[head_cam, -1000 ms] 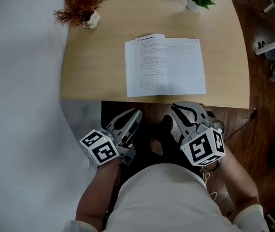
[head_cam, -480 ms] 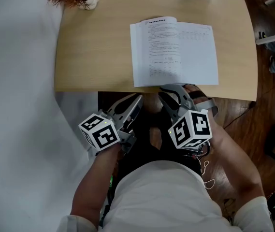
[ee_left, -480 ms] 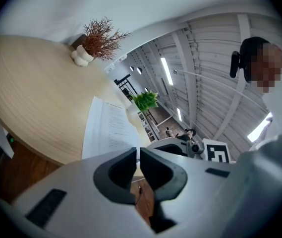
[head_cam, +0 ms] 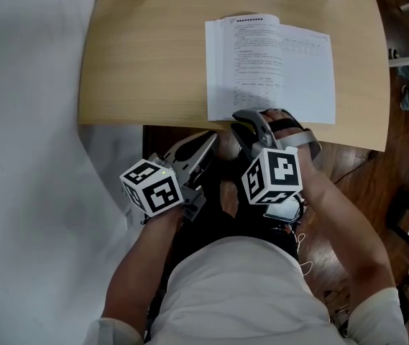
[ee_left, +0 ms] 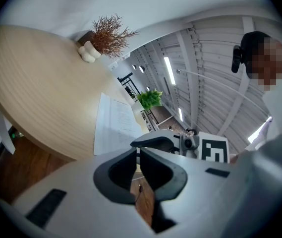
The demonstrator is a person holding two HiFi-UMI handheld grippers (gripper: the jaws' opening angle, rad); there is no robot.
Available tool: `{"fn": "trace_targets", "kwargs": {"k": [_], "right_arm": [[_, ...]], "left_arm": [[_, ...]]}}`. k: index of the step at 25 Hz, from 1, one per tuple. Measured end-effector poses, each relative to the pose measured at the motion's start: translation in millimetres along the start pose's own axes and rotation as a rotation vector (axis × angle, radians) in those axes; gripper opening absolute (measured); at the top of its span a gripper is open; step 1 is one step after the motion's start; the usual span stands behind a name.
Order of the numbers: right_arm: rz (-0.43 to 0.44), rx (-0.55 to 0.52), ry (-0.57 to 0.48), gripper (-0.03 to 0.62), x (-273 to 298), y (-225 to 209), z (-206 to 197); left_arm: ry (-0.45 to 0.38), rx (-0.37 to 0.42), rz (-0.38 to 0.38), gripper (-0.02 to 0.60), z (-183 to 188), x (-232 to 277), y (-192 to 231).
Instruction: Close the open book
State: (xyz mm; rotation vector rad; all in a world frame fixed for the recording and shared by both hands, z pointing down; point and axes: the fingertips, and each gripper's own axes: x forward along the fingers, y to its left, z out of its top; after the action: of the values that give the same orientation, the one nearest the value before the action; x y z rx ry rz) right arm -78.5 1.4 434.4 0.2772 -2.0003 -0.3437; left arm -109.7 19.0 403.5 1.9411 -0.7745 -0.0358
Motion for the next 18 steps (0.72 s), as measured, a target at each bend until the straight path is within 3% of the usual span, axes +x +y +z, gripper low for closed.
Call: {"fn": "trace_targets", "kwargs": {"k": [18], "right_arm": [[0.026, -0.033, 0.086, 0.061, 24.1, 3.8, -1.0]], "left_arm": [[0.015, -0.018, -0.014, -0.002, 1.5, 3.5, 7.1]]}}
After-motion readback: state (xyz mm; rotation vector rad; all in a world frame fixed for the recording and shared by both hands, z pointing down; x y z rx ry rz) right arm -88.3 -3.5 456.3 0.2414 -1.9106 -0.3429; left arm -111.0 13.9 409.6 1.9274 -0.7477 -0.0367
